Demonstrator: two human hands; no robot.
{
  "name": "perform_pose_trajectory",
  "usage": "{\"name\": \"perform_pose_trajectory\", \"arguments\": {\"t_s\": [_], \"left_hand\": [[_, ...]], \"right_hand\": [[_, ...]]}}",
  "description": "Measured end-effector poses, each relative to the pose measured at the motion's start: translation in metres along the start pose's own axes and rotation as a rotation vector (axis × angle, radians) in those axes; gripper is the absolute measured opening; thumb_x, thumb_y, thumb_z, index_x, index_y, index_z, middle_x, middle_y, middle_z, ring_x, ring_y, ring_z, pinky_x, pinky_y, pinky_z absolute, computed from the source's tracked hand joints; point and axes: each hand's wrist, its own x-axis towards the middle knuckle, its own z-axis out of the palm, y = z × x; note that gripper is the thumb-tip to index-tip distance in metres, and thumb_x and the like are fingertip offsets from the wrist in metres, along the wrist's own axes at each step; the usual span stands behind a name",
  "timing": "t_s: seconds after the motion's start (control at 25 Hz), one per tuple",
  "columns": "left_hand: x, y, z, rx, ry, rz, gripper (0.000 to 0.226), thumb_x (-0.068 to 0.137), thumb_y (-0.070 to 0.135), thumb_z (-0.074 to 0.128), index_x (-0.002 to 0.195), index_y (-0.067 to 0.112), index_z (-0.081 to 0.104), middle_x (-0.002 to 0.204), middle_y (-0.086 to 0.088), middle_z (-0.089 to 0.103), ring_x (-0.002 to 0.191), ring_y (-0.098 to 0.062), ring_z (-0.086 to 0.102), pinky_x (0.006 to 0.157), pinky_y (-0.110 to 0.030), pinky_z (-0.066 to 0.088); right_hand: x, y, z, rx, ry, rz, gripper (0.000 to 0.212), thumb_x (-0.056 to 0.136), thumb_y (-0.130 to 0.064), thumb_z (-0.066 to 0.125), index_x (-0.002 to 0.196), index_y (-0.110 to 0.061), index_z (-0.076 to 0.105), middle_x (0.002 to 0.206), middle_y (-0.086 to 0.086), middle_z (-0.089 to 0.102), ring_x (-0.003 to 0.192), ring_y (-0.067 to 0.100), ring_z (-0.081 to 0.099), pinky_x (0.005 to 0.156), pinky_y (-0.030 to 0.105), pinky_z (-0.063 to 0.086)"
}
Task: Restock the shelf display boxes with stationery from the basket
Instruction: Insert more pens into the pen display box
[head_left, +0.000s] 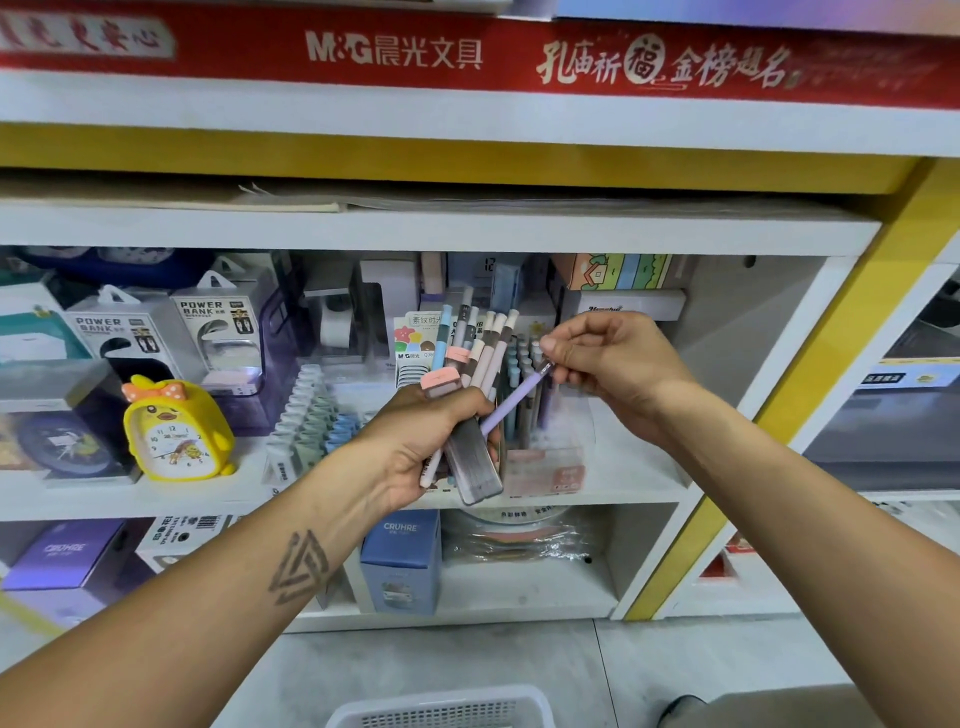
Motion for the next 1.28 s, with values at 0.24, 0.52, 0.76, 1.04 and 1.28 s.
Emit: {"name": "perform_pose_trajectory", "arguments": {"t_s": [0.24,0.52,0.76,1.04,1.28], "left_hand": [[0.001,-0.004,-0.002,0.007,0.033,0.004,0.009,0.08,0.004,0.068,0.087,0.006,0.073,0.072,-0.018,0.069,0.057,-0.027,0.065,0.073,-0.038,0.047],[0.001,-0.006,0.0,-0.023,-0.018,0.019,0.013,0.081,0.001,0.066,0.093,0.004,0.07,0.071,-0.021,0.067,0.056,-0.028,0.064,0.061,-0.034,0.055],[0.003,-0.011,-0.001,0.002,-0.036,0.021,0.022,0.078,0.005,0.07,0.1,0.005,0.072,0.078,-0.021,0.07,0.066,-0.029,0.068,0.073,-0.044,0.053],[0.0,-0.011,-0.002,0.025,-0.039,0.015,0.018,0.075,0.006,0.073,0.093,0.006,0.074,0.079,-0.024,0.07,0.062,-0.03,0.067,0.072,-0.04,0.054],[-0.002,-0.012,-0.001,0.006,-0.051,0.01,0.015,0.077,0.002,0.071,0.092,0.005,0.072,0.079,-0.024,0.069,0.064,-0.031,0.066,0.074,-0.044,0.054]], "right_hand": [[0.01,0.0,-0.022,-0.079,0.321,-0.162,0.007,0.088,-0.004,0.073,0.093,0.001,0.073,0.07,0.006,0.069,0.056,0.01,0.059,0.06,0.02,0.052],[0.002,0.011,-0.014,-0.91,0.155,-0.445,0.011,0.093,-0.022,0.07,0.093,-0.013,0.078,0.079,-0.002,0.071,0.074,0.017,0.065,0.074,0.032,0.055],[0.004,0.016,-0.016,-0.943,0.146,-0.507,0.011,0.093,-0.02,0.07,0.094,-0.011,0.078,0.086,0.002,0.074,0.078,0.02,0.065,0.075,0.035,0.053],[0.001,0.015,-0.017,-0.93,0.075,-0.496,0.008,0.09,-0.023,0.073,0.091,-0.016,0.078,0.084,-0.003,0.074,0.078,0.013,0.065,0.075,0.034,0.055],[0.003,0.024,-0.011,-0.826,0.025,-0.334,0.014,0.088,-0.023,0.076,0.089,-0.026,0.063,0.081,-0.006,0.069,0.074,0.013,0.069,0.072,0.04,0.06]]}}
